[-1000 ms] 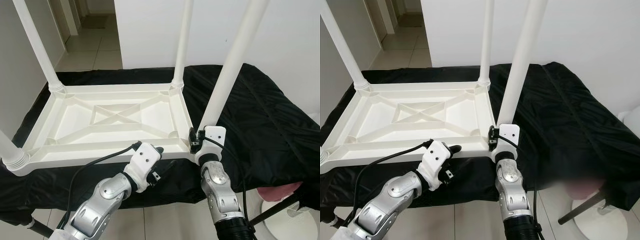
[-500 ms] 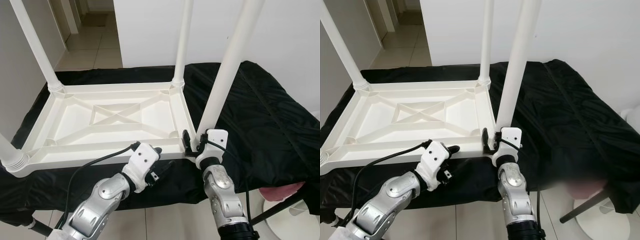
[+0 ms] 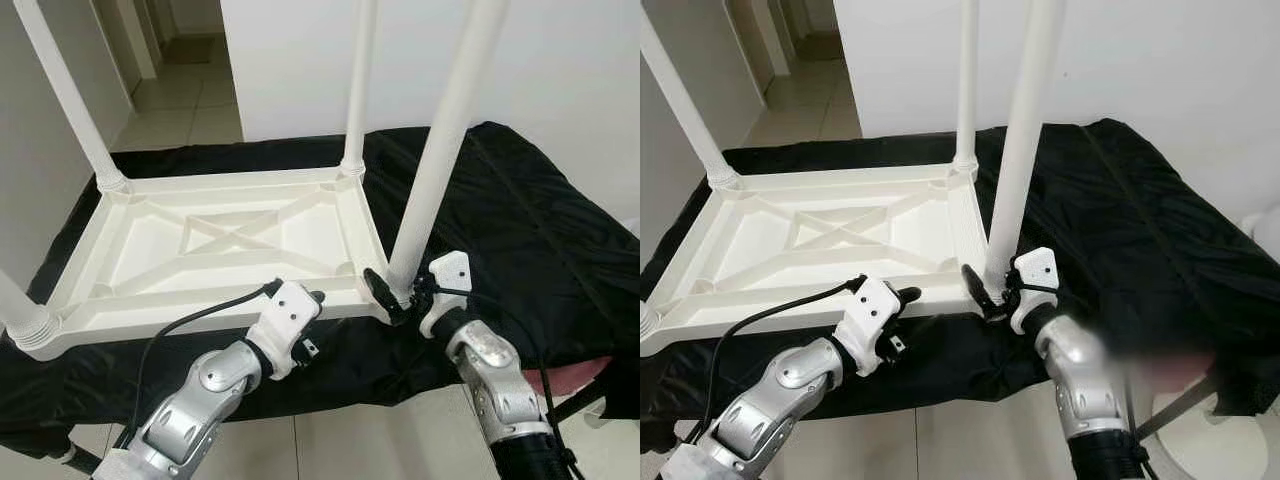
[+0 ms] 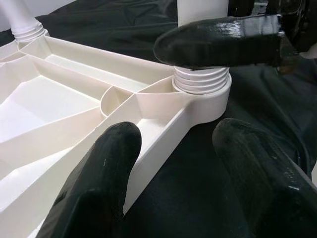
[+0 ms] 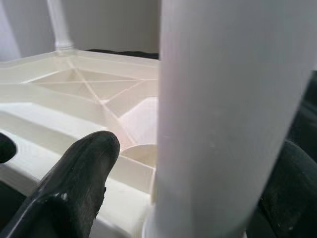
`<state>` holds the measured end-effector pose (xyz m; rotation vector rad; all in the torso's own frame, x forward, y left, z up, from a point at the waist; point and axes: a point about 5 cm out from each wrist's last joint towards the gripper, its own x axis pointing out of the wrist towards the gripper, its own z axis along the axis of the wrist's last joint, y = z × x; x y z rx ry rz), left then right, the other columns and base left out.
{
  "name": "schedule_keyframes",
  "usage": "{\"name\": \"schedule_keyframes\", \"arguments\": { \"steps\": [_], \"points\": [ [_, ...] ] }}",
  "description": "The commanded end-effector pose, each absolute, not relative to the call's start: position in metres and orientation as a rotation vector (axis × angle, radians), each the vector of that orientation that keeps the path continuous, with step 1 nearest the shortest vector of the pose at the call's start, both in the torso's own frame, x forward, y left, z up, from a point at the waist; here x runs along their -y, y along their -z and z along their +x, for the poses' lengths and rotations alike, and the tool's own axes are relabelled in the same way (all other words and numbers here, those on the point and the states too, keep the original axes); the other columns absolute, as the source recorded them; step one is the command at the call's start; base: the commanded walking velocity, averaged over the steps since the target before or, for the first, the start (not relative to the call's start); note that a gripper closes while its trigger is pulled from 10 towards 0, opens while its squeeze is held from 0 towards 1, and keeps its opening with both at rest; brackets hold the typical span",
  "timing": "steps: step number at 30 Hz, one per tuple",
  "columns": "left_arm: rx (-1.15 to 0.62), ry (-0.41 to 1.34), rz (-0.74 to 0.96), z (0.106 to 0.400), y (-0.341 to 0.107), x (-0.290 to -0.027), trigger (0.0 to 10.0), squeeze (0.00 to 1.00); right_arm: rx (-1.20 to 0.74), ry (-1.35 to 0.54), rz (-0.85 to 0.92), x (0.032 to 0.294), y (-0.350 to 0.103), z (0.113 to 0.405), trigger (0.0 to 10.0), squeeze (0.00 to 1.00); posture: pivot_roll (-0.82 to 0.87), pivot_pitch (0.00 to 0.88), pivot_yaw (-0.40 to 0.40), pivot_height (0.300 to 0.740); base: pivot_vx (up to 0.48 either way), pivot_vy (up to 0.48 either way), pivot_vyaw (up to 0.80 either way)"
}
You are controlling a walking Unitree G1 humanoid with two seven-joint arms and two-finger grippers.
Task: Building children table
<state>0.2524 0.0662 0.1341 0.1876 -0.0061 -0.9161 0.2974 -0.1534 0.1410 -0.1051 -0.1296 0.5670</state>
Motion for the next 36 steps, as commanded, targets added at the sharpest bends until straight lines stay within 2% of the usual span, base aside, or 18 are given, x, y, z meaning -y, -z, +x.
{"name": "schedule_keyframes", "arguments": {
  "steps": [1,10,11,12,13,17,18,27,28,32,36],
  "points": [
    [0.001,1.038,0.203,0.250,-0.135,-0.064,10.0,0.00,0.118,-0.647,-0.113,0.151,-0.141,0.301,10.0,0.00,-0.05,0.000,0.067,0.740,0.000,0.000,0.00],
    [0.006,1.029,0.208,0.248,-0.135,-0.064,10.0,0.00,0.059,-0.772,-0.162,0.149,-0.131,0.307,10.0,0.00,-0.02,0.000,0.067,0.740,0.000,0.000,0.00],
    [0.006,1.026,0.210,0.249,-0.135,-0.066,10.0,0.00,0.055,-0.783,-0.167,0.149,-0.130,0.308,6.1,0.00,-0.01,0.000,0.071,0.740,0.000,0.000,0.00],
    [0.006,1.024,0.211,0.250,-0.136,-0.067,10.0,0.00,0.052,-0.792,-0.170,0.150,-0.129,0.309,6.1,0.00,-0.01,0.000,0.071,0.740,0.000,0.000,0.00],
    [0.007,1.022,0.215,0.250,-0.137,-0.068,10.0,0.00,0.047,-0.796,-0.175,0.151,-0.128,0.310,3.7,0.00,-0.01,0.000,0.074,0.740,0.000,0.000,0.00],
    [0.007,1.021,0.218,0.250,-0.137,-0.068,10.0,0.00,0.044,-0.796,-0.178,0.152,-0.128,0.310,3.7,0.00,-0.01,0.000,0.074,0.740,0.000,0.000,0.00],
    [0.004,1.021,0.222,0.250,-0.137,-0.071,10.0,0.00,0.027,-0.790,-0.181,0.158,-0.125,0.309,0.0,0.00,-0.01,0.000,0.078,0.740,0.000,0.000,0.00],
    [-0.005,1.033,0.213,0.247,-0.135,-0.069,10.0,0.00,0.009,-0.783,-0.176,0.166,-0.120,0.304,0.0,0.00,-0.02,0.000,0.077,0.740,0.000,0.000,0.00],
    [-0.005,1.036,0.213,0.247,-0.135,-0.068,10.0,0.00,0.010,-0.777,-0.171,0.167,-0.120,0.304,10.0,0.00,-0.03,0.000,0.078,0.740,0.000,0.000,0.00],
    [-0.005,1.040,0.213,0.247,-0.135,-0.067,10.0,0.00,0.012,-0.763,-0.162,0.167,-0.120,0.302,10.0,0.00,-0.03,0.000,0.076,0.740,0.000,0.000,0.00],
    [-0.004,1.050,0.214,0.248,-0.134,-0.065,10.0,0.00,0.005,-0.667,-0.121,0.165,-0.116,0.296,10.0,0.00,-0.04,0.000,0.070,0.740,0.000,0.000,0.00]
  ]
}}
